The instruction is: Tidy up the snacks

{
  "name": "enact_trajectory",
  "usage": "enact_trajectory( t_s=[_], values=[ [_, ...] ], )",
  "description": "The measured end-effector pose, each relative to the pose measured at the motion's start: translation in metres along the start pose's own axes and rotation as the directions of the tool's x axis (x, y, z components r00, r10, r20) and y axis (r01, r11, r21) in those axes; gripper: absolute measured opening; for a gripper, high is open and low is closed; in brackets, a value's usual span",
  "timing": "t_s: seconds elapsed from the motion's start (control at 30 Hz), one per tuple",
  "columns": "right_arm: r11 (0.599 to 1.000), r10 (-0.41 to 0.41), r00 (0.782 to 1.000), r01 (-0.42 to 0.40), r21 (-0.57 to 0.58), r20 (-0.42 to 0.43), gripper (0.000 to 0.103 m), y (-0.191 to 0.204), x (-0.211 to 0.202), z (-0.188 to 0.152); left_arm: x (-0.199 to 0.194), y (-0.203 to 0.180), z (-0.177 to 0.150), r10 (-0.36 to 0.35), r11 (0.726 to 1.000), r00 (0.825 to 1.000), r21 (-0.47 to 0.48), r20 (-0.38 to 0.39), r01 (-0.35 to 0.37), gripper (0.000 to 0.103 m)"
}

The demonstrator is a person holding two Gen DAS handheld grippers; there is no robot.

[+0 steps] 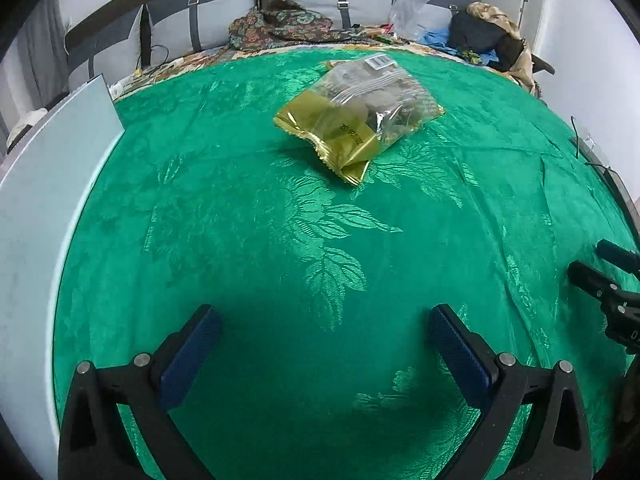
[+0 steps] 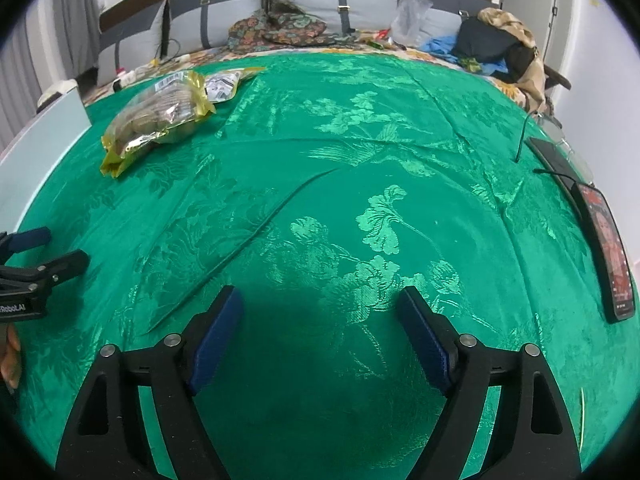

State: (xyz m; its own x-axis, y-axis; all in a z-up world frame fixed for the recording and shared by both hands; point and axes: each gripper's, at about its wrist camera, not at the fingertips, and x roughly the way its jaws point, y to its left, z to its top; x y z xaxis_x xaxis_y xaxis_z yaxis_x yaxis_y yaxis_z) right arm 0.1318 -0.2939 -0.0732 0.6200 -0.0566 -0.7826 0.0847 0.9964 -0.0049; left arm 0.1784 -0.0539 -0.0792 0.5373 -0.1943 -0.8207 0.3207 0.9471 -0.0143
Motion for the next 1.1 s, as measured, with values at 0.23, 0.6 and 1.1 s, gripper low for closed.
enact_trajectory(
  t_s=[0.23,0.6,1.1],
  values=[
    [1.000,-0.004,1.000,0.004,0.003,-0.001,0.085,-0.0009,0.0012,-0.0007,-0.0003,-0.0018,-0.0019,0.006,1.000,1.000,0.004,0.017,-0.006,0.103],
    [1.000,-0.003,1.000,0.003,0.004,-0.001,0.086,-0.0009,0.0011,-0.0004,0.0001,-0.0017,-0.0015,0.005,1.000,1.000,0.004,0.017,-0.005,0.103],
    [1.000,-0.003,1.000,0.003,0.004,-0.001,0.086,-0.0010,0.0010,-0.0003,-0.0004,-0.0014,-0.0014,0.005,1.000,1.000,0.003,0.016,-0.005,0.103]
  ],
)
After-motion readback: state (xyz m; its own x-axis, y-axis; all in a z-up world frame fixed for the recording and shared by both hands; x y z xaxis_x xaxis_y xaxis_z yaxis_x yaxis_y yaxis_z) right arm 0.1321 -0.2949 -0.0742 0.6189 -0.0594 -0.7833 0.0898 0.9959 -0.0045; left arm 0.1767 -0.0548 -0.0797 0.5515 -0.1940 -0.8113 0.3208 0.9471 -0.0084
